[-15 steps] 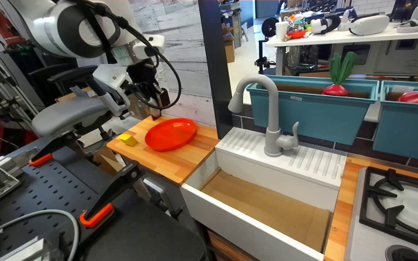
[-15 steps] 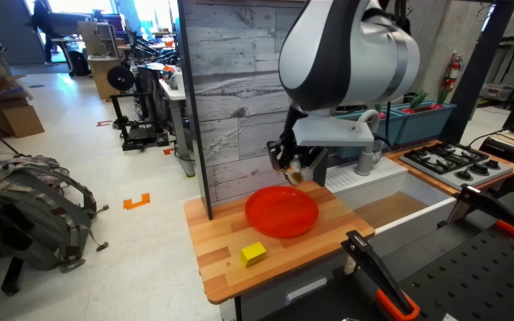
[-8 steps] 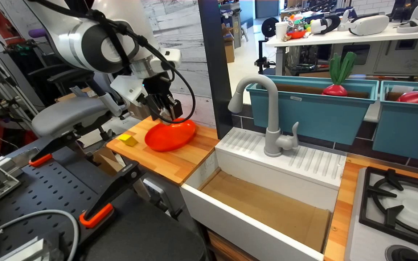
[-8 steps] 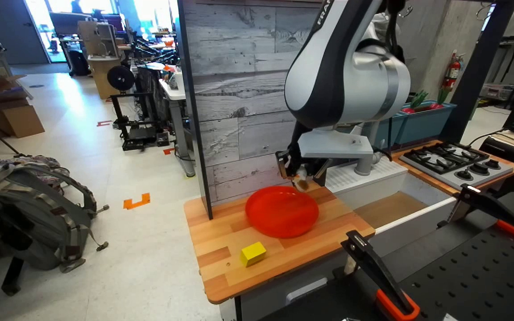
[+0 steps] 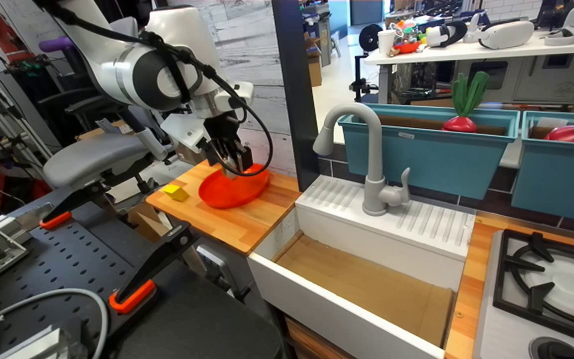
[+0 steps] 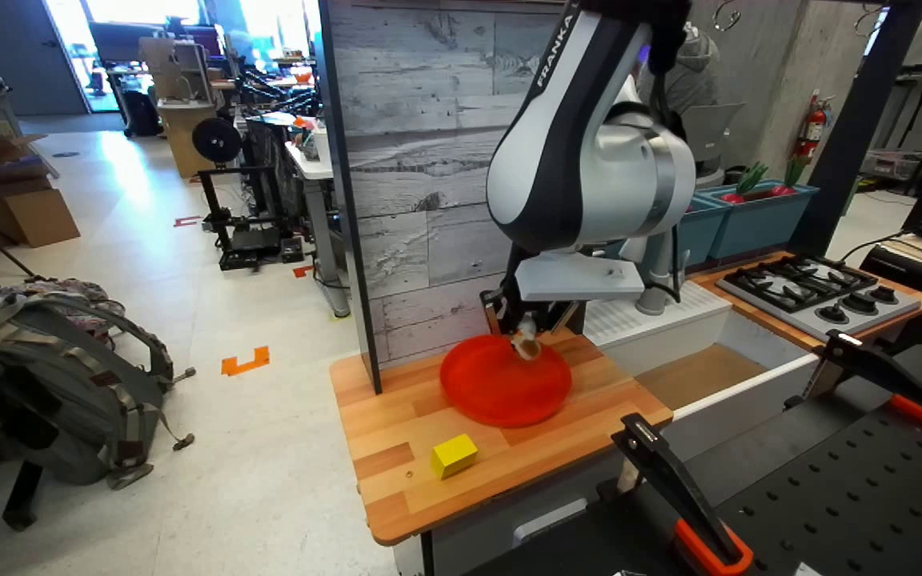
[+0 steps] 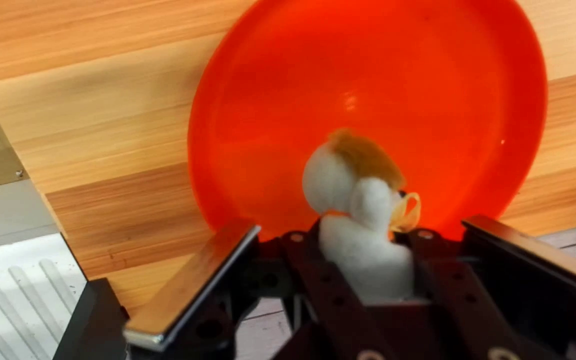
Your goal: Pick up the animal plush toy from the counter and put it on the plate
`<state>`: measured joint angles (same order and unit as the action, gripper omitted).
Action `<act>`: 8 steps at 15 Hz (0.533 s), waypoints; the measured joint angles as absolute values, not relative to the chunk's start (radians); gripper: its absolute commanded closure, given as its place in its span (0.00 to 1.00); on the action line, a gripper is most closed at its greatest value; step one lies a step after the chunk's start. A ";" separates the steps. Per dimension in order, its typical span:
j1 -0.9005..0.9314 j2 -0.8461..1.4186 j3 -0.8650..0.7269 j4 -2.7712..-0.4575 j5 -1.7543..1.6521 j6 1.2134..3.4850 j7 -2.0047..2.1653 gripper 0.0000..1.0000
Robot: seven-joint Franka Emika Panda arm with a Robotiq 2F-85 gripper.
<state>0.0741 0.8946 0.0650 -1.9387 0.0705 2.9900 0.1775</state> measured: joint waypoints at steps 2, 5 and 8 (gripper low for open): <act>0.084 0.911 0.058 -1.910 0.070 2.958 0.178 0.51; 0.093 0.927 0.054 -1.879 0.070 2.917 0.179 0.30; 0.099 0.930 0.054 -1.867 0.070 2.886 0.179 0.06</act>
